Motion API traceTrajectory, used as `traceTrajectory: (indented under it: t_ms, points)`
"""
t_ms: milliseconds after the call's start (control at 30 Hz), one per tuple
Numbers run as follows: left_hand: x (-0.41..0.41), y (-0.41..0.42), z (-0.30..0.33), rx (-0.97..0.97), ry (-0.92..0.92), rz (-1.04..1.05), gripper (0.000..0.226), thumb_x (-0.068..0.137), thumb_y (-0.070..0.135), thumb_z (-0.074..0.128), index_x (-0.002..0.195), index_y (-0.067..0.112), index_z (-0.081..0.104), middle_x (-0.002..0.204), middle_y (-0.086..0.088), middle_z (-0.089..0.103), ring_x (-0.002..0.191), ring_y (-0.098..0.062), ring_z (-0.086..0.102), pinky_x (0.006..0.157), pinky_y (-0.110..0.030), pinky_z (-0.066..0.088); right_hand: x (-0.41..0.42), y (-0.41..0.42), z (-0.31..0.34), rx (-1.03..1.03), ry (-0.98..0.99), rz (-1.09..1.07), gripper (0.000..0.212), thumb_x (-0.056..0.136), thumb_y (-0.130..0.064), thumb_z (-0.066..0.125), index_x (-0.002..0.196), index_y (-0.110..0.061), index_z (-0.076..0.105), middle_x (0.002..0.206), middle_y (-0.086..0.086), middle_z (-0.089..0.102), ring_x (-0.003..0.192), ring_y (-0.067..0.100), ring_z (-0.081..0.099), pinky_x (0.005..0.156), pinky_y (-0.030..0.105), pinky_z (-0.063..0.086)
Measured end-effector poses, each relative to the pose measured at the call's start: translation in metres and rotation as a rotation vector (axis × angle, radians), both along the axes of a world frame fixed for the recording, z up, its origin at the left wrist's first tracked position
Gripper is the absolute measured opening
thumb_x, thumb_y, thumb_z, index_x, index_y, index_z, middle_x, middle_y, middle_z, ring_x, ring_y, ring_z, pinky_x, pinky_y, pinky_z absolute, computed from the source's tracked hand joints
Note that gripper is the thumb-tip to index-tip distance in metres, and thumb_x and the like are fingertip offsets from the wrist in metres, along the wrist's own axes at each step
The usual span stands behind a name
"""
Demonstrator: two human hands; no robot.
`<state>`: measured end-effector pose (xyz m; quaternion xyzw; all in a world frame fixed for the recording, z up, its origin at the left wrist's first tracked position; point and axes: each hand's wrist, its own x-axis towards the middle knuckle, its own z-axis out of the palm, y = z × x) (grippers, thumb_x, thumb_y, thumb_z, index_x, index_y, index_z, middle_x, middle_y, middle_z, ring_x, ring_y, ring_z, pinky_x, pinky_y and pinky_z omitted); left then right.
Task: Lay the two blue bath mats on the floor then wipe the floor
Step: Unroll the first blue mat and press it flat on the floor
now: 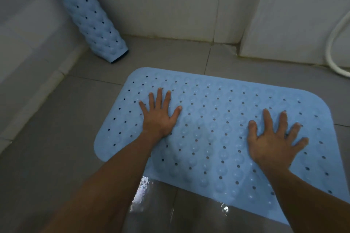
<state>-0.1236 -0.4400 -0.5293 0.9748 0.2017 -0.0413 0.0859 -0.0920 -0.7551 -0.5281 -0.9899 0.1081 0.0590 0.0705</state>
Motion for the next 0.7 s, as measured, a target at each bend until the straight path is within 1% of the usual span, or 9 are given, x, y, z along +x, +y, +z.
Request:
traceTrajectory:
  t_ms: [133,233,300,367,400,467,567,633,700]
  points:
    - [-0.001,0.003,-0.003,0.001,0.024,-0.024,0.077,0.088,0.073,0.002,0.150,0.033,-0.017,0.159,0.004,-0.025,0.146,-0.028,-0.022,0.112,-0.063,-0.015,-0.002,0.003,0.003,0.003,0.006,-0.019,0.067,0.092,-0.074,0.008,0.154,-0.049,0.001,0.168,-0.005,-0.004,0.154,0.033,-0.005,0.121,0.062,-0.005]
    - [-0.001,0.008,-0.002,-0.063,0.020,-0.065,0.073,0.091,0.068,0.005,0.152,0.030,-0.011,0.160,0.000,-0.020,0.147,-0.031,-0.018,0.112,-0.062,-0.016,0.001,0.004,0.005,-0.010,0.040,-0.024,0.067,0.092,-0.074,0.009,0.154,-0.049,0.002,0.168,-0.004,-0.004,0.154,0.033,-0.005,0.121,0.061,-0.005]
    - [0.003,0.020,0.006,-0.047,-0.015,-0.141,0.069,0.095,0.062,0.009,0.154,0.025,0.006,0.163,-0.006,-0.003,0.148,-0.035,-0.003,0.116,-0.058,-0.012,0.003,0.008,0.008,-0.029,0.045,-0.022,0.069,0.093,-0.073,0.010,0.156,-0.044,0.005,0.168,0.001,-0.002,0.154,0.034,-0.003,0.121,0.060,-0.004]
    - [0.008,0.041,0.017,0.032,-0.125,-0.222,0.066,0.097,0.056,0.014,0.149,0.018,0.027,0.157,-0.014,0.024,0.143,-0.035,0.021,0.119,-0.053,0.001,0.004,0.020,0.014,-0.046,-0.001,-0.023,0.073,0.093,-0.069,0.011,0.157,-0.034,0.015,0.167,0.010,0.006,0.154,0.034,0.001,0.123,0.057,-0.003]
    - [0.013,0.053,0.021,0.058,-0.183,-0.246,0.065,0.097,0.054,0.015,0.147,0.016,0.032,0.153,-0.015,0.031,0.140,-0.035,0.026,0.120,-0.052,0.006,0.004,0.032,0.018,-0.031,-0.042,-0.020,0.075,0.093,-0.068,0.012,0.157,-0.029,0.020,0.166,0.014,0.010,0.154,0.034,0.004,0.123,0.056,-0.002]
    - [0.025,0.077,0.023,0.055,-0.236,-0.241,0.064,0.098,0.051,0.017,0.148,0.014,0.031,0.154,-0.018,0.029,0.142,-0.035,0.024,0.120,-0.051,0.007,0.008,0.066,0.024,0.020,-0.111,0.026,0.074,0.094,-0.064,0.013,0.156,-0.025,0.023,0.165,0.016,0.014,0.154,0.033,0.006,0.124,0.053,0.000]
    - [0.046,0.103,0.021,-0.016,-0.199,-0.206,0.066,0.099,0.051,0.016,0.152,0.011,0.020,0.159,-0.017,0.015,0.147,-0.034,0.013,0.121,-0.049,0.001,0.021,0.132,0.027,0.078,-0.134,0.174,0.068,0.099,-0.061,0.015,0.157,-0.026,0.019,0.167,0.012,0.010,0.155,0.030,0.003,0.125,0.051,-0.001]
    - [0.063,0.110,0.020,-0.033,-0.180,-0.250,0.069,0.099,0.053,0.014,0.153,0.010,0.014,0.161,-0.016,0.008,0.148,-0.032,0.007,0.121,-0.047,-0.003,0.035,0.176,0.026,0.111,-0.148,0.264,0.064,0.101,-0.058,0.017,0.157,-0.027,0.018,0.168,0.008,0.008,0.155,0.027,0.001,0.125,0.049,-0.003]
    - [0.076,0.115,0.012,-0.042,-0.159,-0.351,0.071,0.098,0.054,0.011,0.154,0.009,0.007,0.162,-0.014,-0.002,0.150,-0.027,-0.002,0.121,-0.045,-0.007,0.049,0.216,0.022,0.128,-0.157,0.329,0.062,0.102,-0.055,0.017,0.158,-0.028,0.019,0.168,0.005,0.007,0.155,0.024,-0.001,0.125,0.048,-0.005]
